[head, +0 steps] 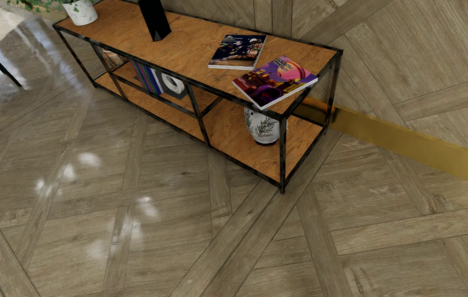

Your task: Head to the officechair

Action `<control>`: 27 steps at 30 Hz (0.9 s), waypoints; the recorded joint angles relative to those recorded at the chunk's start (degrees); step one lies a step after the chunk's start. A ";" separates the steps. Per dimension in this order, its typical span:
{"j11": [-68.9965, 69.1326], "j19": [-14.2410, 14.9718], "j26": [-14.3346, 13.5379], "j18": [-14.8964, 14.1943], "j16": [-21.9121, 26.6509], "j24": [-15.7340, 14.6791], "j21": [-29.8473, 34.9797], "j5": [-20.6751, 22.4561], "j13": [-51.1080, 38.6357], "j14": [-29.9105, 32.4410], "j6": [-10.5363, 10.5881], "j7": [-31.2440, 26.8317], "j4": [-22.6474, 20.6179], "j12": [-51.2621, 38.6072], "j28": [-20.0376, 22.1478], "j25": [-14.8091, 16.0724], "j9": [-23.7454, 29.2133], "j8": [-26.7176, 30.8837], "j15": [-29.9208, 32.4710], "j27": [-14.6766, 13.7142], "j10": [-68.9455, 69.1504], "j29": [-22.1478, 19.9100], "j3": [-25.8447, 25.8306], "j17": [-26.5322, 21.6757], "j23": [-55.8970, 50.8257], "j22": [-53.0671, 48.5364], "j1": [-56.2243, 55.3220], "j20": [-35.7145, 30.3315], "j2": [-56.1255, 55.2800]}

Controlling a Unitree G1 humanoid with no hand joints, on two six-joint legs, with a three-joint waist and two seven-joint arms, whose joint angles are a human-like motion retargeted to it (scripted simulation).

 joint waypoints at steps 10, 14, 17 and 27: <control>-2.67 0.00 0.00 0.00 2.47 0.00 0.17 0.68 -6.69 6.27 -7.24 0.00 6.21 11.57 0.00 0.00 0.85 0.00 -4.49 0.00 -9.14 0.00 18.65 -0.82 -11.04 16.74 -23.40 -9.79 22.85; 23.59 0.00 0.00 0.00 2.26 0.00 1.46 1.90 -3.81 -7.02 -9.41 0.00 -1.63 12.02 0.00 0.00 -0.01 0.00 5.39 0.00 -8.71 0.00 11.72 -0.02 -6.56 14.08 -12.06 -9.46 7.94; 36.75 0.00 0.00 0.00 2.74 0.00 4.89 6.69 0.62 -15.15 -9.21 0.00 -7.23 5.38 0.00 0.00 1.98 0.00 -5.67 0.00 -19.25 0.00 2.76 0.47 -4.87 7.64 6.95 -6.85 -8.96; 8.31 0.00 0.00 0.00 3.63 0.00 11.64 11.29 9.30 -17.26 -5.17 0.00 7.24 -7.63 0.00 0.00 -1.40 0.00 2.65 0.00 -17.56 0.00 -15.92 0.85 4.16 -11.65 38.32 16.13 -33.03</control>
